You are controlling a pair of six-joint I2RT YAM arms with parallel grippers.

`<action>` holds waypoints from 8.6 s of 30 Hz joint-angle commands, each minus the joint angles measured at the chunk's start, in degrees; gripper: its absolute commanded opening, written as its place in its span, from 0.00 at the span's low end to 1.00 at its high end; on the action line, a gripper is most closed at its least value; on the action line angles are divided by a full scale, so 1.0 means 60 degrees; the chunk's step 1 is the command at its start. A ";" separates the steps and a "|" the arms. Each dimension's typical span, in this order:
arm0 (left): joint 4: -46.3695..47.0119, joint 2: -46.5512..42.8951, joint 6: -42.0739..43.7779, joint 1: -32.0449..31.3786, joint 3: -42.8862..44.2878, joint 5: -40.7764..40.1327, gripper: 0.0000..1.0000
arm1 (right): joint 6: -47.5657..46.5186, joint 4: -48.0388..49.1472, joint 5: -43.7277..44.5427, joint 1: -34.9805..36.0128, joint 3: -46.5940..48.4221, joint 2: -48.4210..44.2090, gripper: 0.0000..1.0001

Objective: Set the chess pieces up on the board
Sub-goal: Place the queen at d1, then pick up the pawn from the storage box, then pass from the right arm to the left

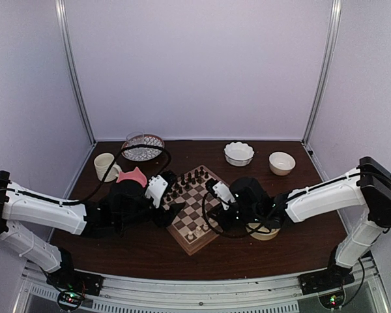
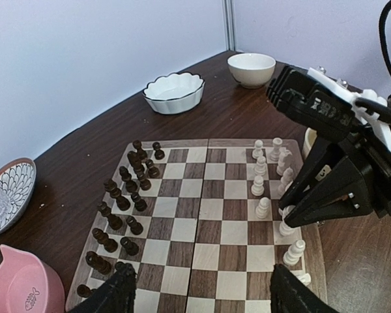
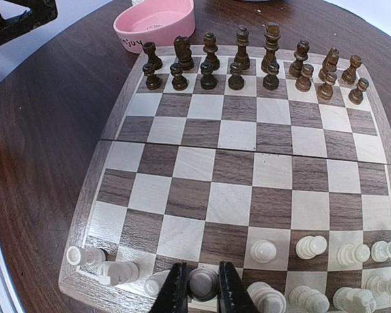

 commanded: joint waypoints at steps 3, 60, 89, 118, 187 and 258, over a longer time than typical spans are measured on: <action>0.0229 0.0094 -0.0051 -0.0023 0.0321 0.0122 0.71 | 0.0104 -0.0167 0.0212 -0.0061 0.0291 0.0211 0.06; 0.0183 0.0001 -0.0079 -0.0023 0.0321 0.0155 0.71 | 0.0148 -0.0477 0.0392 -0.0065 0.0044 -0.0210 0.18; 0.0168 -0.0046 -0.0106 -0.0015 0.0310 0.0170 0.71 | 0.0134 -0.0594 0.0233 -0.0065 0.0207 -0.0013 0.14; 0.0168 -0.0103 -0.0123 -0.0023 0.0304 0.0186 0.71 | 0.0396 -0.0498 -0.0327 -0.0061 -0.0015 -0.0288 0.12; -0.0032 -0.0086 0.0197 -0.0023 0.0375 0.0247 0.71 | 0.0672 -0.6048 0.2532 -0.0129 0.1437 -0.2599 0.40; 0.0765 -0.0493 -0.1394 0.0765 -0.0078 0.3042 0.70 | 0.1571 0.0731 -0.4175 -0.2206 -0.0683 -0.3589 0.03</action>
